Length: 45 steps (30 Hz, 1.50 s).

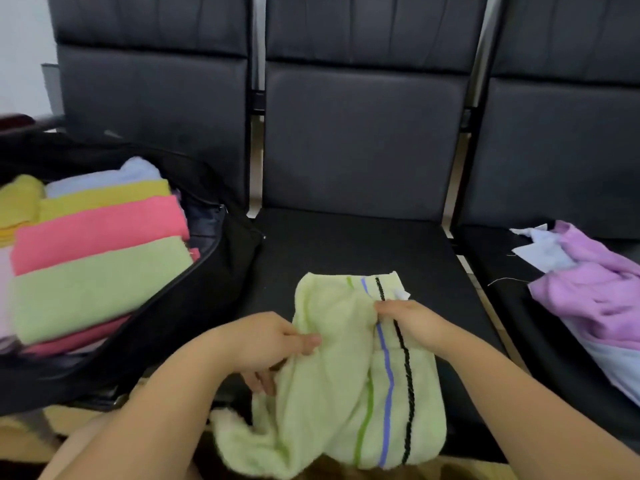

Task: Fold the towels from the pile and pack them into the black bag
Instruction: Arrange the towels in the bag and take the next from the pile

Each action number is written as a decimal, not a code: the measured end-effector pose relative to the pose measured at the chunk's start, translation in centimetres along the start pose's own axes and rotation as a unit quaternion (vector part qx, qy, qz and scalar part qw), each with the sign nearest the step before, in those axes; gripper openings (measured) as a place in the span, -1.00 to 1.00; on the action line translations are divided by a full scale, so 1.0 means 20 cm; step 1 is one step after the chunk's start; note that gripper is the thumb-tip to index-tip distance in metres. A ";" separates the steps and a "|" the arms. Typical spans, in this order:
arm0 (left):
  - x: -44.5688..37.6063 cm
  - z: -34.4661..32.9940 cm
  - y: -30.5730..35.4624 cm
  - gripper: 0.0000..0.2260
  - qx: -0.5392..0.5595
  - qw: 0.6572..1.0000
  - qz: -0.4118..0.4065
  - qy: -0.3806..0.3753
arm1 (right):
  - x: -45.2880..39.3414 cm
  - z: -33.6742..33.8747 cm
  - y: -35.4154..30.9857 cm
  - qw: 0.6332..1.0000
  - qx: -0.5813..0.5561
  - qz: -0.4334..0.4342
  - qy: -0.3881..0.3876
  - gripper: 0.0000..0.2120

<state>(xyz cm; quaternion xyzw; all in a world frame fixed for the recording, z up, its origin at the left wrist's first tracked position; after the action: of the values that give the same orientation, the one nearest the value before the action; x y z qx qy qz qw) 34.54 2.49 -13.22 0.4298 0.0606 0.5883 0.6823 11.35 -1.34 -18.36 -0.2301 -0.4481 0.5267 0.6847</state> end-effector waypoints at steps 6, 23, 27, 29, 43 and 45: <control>-0.04 0.07 0.12 -0.80 -0.044 0.966 -0.136 0.217 | 0.13 -0.11 -0.05 0.999 -0.023 0.008 -0.045 -0.77; -0.19 -0.15 0.10 -0.56 -0.358 0.912 -0.049 0.194 | 0.40 -0.01 0.01 0.934 0.357 0.018 0.014 -0.75; -0.19 -0.18 0.09 -0.63 -0.331 0.917 -0.090 0.203 | 0.44 0.02 0.04 0.973 0.215 0.069 0.047 -0.80; -0.19 -0.20 0.07 -0.55 -0.221 0.954 -0.114 0.164 | 0.45 0.04 0.03 0.982 0.164 0.079 0.056 -0.81; -0.04 0.04 0.00 -0.81 0.077 0.973 -0.110 0.188 | 0.60 0.31 0.10 0.964 0.255 0.073 0.011 -0.71; 0.00 0.10 -0.05 -0.81 0.103 0.969 -0.092 0.204 | 0.63 0.42 0.14 0.956 0.286 0.045 0.052 -0.66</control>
<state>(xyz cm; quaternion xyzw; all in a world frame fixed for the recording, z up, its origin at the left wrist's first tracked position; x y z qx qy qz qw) 36.49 1.48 -12.71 0.3614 0.2976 0.5889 0.6588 3.25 9.97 -11.82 -0.0715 -0.2314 0.6503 0.7200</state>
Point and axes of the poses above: each hand's wrist, its own x-axis away from the middle knuckle, its own z-axis out of the back of the hand, y = z × x, the point moved 6 cm from there along -x, towards the middle knuckle, and after that the axes turned 6 degrees about y, right-handed, at the moved point
